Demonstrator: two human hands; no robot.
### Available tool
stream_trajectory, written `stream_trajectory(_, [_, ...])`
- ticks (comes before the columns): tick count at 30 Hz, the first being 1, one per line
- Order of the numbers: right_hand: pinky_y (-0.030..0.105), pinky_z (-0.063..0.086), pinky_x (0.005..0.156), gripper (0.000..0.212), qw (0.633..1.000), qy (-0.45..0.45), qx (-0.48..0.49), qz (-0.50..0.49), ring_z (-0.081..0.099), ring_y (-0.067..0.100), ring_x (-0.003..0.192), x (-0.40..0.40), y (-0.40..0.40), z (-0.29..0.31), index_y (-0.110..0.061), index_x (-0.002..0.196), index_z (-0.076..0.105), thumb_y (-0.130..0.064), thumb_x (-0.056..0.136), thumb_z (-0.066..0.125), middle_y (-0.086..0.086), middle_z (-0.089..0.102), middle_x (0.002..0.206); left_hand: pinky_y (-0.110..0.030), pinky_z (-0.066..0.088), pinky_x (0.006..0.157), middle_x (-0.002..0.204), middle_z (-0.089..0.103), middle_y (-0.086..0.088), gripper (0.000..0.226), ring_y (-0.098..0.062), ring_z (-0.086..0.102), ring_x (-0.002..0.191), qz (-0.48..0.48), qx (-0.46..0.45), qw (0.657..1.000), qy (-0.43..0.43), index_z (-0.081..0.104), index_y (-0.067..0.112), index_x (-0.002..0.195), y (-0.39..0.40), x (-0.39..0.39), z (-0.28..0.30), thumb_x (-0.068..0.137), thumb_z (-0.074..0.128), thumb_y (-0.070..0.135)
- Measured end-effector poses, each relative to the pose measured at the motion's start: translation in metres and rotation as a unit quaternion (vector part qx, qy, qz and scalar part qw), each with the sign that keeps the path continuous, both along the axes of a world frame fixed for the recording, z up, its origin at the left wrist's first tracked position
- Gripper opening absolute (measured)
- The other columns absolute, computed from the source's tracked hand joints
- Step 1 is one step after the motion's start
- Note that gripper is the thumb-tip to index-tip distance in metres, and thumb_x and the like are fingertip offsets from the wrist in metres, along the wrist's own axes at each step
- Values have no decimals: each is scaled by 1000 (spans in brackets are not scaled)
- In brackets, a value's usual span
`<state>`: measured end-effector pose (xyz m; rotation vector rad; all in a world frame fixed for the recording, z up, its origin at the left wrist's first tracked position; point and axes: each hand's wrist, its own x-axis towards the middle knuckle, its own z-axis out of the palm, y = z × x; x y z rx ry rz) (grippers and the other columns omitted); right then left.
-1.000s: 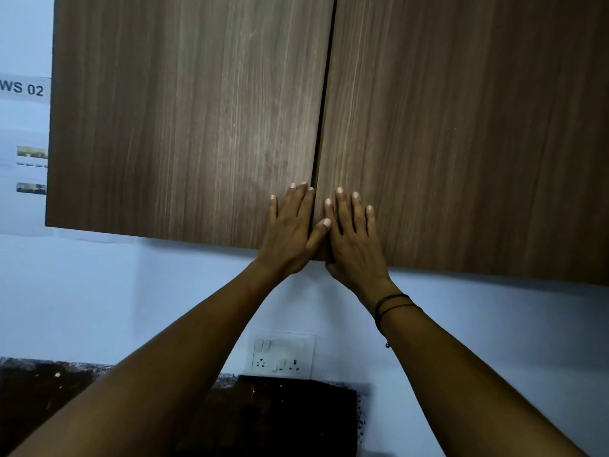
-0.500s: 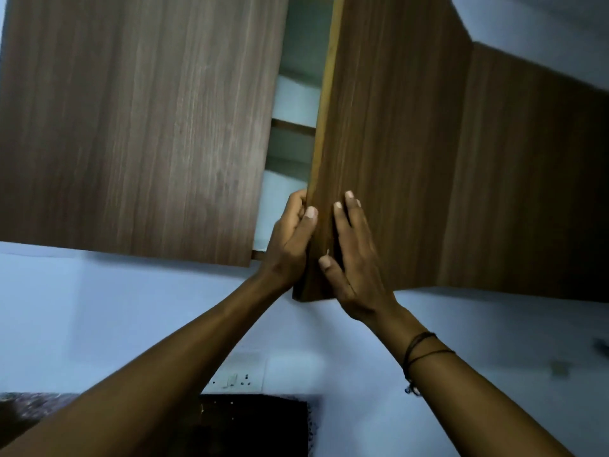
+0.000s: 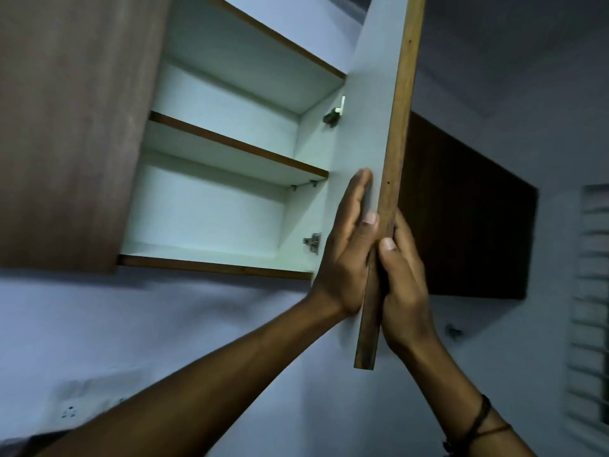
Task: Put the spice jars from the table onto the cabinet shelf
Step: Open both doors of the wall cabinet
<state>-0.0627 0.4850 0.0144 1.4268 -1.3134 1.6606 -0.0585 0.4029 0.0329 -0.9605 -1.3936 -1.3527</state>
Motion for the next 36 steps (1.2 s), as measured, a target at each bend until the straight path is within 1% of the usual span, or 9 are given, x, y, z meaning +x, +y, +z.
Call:
stream_trajectory(4, [16, 48, 92, 48, 999, -26, -20, -25, 57, 8, 123, -7, 44, 2, -17, 144, 44, -21, 99, 31, -9, 62, 133, -49, 7, 125, 167, 7, 5, 55, -5, 2, 153, 89, -38, 995, 5, 13, 26, 155, 44, -22, -1, 102, 25, 31])
stream_trajectory(9, [19, 52, 80, 42, 987, -74, -67, -124, 66, 10, 107, -24, 93, 5, -14, 128, 60, -16, 100, 29, -3, 71, 114, -43, -5, 125, 167, -3, 4, 57, -5, -9, 152, 187, -82, 979, 6, 10, 27, 155, 97, -53, -1, 101, 20, 39])
stream_trajectory(12, [19, 53, 72, 38, 973, -117, -90, -180, 69, 10, 94, -35, 116, 5, -22, 112, 67, -16, 99, 32, -3, 73, 102, -36, -12, 123, 167, -5, 1, 58, -10, -11, 153, 220, -105, 970, 14, 7, 28, 155, 121, -73, -2, 101, 21, 41])
stream_trajectory(16, [19, 54, 67, 34, 949, -176, -118, -235, 69, 11, 88, -49, 136, 4, -28, 98, 68, -19, 99, 35, -3, 73, 94, -28, -18, 119, 167, -7, -1, 60, -14, -12, 153, 269, -131, 954, 21, 3, 24, 157, 143, -102, -7, 103, 27, 37])
stream_trajectory(27, [8, 48, 60, 29, 921, -208, -157, -290, 65, -5, 79, -69, 153, -3, -27, 98, 65, -22, 102, 37, -11, 69, 87, -33, -17, 119, 163, -19, 2, 62, -17, -18, 152, 311, -189, 931, 17, -6, 26, 156, 163, -126, -11, 103, 21, 42])
stream_trajectory(29, [13, 51, 68, 29, 911, -214, -156, -315, 65, 1, 88, -68, 149, -4, -22, 114, 62, -24, 102, 36, -9, 68, 98, -35, -15, 121, 165, -17, -1, 63, -17, -17, 152, 313, -203, 928, 15, -6, 26, 156, 159, -124, -11, 104, 24, 42])
stream_trajectory(32, [37, 50, 98, 41, 885, -180, -144, -404, 56, 12, 118, -64, 135, -5, -20, 141, 45, -26, 102, 34, -1, 58, 132, -41, -6, 123, 166, -15, -1, 65, -16, -17, 152, 303, -234, 924, 13, -6, 26, 157, 147, -120, -10, 104, 27, 43])
stream_trajectory(34, [43, 36, 113, 50, 861, -101, -142, -477, 37, 16, 139, -56, 119, -2, -18, 149, 35, -27, 100, 32, 2, 39, 153, -44, -3, 124, 166, -15, 1, 69, -15, -17, 152, 287, -248, 925, -5, -5, 26, 157, 135, -115, -8, 102, 31, 47])
stream_trajectory(36, [43, 16, 122, 55, 845, -8, -127, -519, 19, 14, 148, -49, 98, 4, -15, 151, 31, -25, 97, 32, 1, 27, 160, -45, 0, 124, 167, -11, 0, 71, -15, -14, 153, 257, -234, 937, -32, -2, 25, 157, 116, -105, -1, 99, 30, 50])
